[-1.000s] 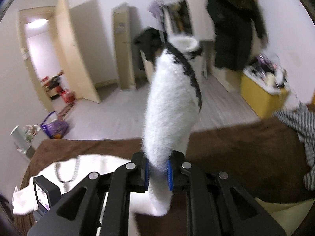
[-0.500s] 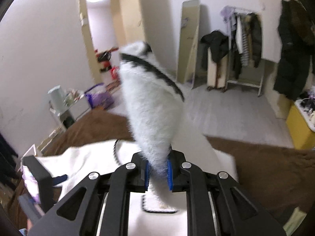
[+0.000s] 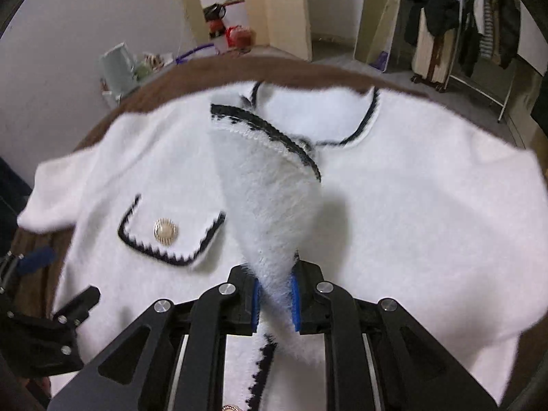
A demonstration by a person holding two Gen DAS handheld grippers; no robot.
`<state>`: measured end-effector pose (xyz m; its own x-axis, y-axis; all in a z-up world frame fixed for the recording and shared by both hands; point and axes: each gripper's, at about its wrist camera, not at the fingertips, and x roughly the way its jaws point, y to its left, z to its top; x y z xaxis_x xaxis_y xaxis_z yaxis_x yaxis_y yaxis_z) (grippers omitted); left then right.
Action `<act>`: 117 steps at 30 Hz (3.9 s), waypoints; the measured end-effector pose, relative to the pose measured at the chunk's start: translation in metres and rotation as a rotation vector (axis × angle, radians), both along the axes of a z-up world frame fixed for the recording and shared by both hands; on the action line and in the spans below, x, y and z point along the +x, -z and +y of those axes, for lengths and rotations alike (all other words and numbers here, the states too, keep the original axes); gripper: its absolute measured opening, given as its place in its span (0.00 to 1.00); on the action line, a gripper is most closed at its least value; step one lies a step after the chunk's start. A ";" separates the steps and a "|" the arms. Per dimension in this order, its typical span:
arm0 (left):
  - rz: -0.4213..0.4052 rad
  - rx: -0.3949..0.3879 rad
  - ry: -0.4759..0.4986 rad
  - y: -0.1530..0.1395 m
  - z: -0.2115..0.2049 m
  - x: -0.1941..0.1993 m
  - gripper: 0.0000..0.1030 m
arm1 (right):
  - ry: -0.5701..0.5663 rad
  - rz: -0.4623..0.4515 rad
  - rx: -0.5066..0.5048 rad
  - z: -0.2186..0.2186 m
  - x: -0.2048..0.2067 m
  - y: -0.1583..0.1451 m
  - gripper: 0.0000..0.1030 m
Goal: Fold large clothes
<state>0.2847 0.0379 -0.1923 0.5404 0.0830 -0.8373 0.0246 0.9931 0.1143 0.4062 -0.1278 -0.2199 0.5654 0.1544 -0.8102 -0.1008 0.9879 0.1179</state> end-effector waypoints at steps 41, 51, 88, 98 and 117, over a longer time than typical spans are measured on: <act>-0.022 -0.099 0.121 -0.015 -0.082 0.061 0.80 | 0.336 -0.039 0.320 -0.191 -0.104 -0.013 0.72; 0.022 -0.147 0.099 0.019 -0.084 0.078 0.80 | 0.455 -0.072 0.490 -0.227 -0.079 0.018 0.48; -0.048 0.055 0.104 0.018 -0.080 0.070 0.52 | 0.484 0.003 0.191 -0.201 -0.086 0.014 0.54; -0.039 0.065 0.098 0.018 -0.085 0.071 0.53 | 0.404 -0.081 0.095 -0.217 -0.056 -0.027 0.19; -0.057 0.061 0.064 0.022 -0.088 0.064 0.53 | 0.302 -0.006 -0.029 -0.226 0.024 0.022 0.21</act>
